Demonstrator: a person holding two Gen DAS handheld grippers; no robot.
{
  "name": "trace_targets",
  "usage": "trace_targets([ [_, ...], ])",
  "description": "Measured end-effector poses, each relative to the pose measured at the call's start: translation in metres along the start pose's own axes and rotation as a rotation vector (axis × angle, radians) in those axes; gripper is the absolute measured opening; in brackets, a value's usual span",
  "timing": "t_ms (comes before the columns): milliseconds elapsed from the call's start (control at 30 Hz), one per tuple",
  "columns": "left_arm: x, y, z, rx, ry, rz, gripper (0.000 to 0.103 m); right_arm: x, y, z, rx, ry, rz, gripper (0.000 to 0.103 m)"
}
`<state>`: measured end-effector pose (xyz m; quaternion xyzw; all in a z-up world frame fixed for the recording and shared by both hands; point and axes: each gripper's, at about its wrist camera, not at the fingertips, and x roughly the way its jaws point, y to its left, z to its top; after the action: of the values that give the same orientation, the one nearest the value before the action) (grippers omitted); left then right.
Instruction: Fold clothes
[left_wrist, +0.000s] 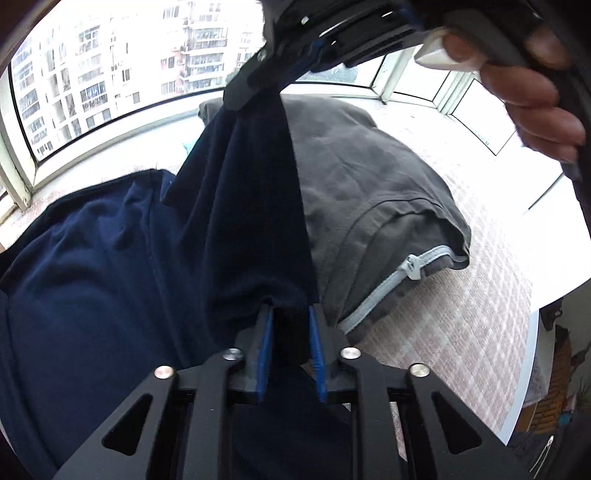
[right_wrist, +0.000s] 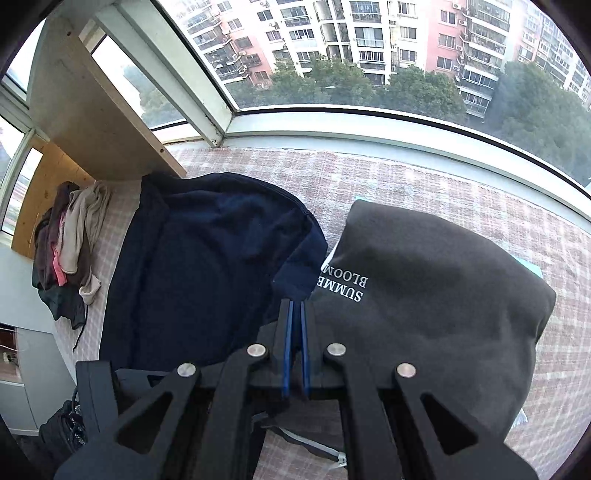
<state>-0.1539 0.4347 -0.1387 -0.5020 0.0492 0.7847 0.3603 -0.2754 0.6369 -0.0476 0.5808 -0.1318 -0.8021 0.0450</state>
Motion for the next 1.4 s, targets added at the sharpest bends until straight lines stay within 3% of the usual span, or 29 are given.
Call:
trace_targets([
  [167, -0.020, 0.016, -0.004, -0.089, -0.056, -0.097, 0.003, -0.008, 0.012, 0.007, -0.042, -0.037, -0.002, 0.004],
  [333, -0.052, 0.040, -0.001, -0.260, -0.156, -0.349, 0.003, -0.024, 0.030, 0.026, -0.114, -0.077, -0.071, 0.004],
  [467, -0.051, 0.057, -0.001, -0.380, -0.210, -0.523, 0.004, -0.029, 0.041, 0.044, -0.141, -0.093, -0.127, 0.005],
  [500, -0.043, 0.056, -0.002, -0.380, -0.183, -0.499, 0.003, -0.025, 0.043, 0.048, -0.152, -0.078, -0.130, 0.005],
  [600, -0.014, 0.055, -0.007, -0.369, -0.070, -0.434, 0.004, 0.000, 0.037, 0.048, -0.100, 0.028, -0.017, 0.011],
  [667, -0.007, 0.057, -0.012, -0.336, 0.006, -0.408, 0.004, 0.005, 0.031, 0.039, -0.081, 0.038, 0.006, 0.019],
  [833, -0.034, 0.063, -0.011, -0.223, 0.022, -0.321, 0.020, -0.016, -0.006, -0.001, 0.031, -0.034, 0.059, 0.025],
  [933, -0.054, 0.075, 0.003, -0.158, 0.025, -0.261, 0.022, -0.022, -0.025, -0.053, 0.105, -0.077, 0.083, 0.026],
  [1133, -0.038, 0.103, 0.078, -0.079, 0.074, -0.128, 0.028, -0.001, -0.017, -0.153, 0.197, -0.141, 0.096, 0.026],
  [1267, 0.001, 0.085, 0.118, 0.091, 0.190, -0.054, 0.029, 0.006, 0.008, -0.175, 0.195, -0.187, 0.100, 0.026],
  [1400, 0.019, 0.066, 0.133, 0.259, 0.287, 0.004, 0.029, 0.020, 0.018, -0.178, 0.207, -0.165, 0.101, 0.027],
])
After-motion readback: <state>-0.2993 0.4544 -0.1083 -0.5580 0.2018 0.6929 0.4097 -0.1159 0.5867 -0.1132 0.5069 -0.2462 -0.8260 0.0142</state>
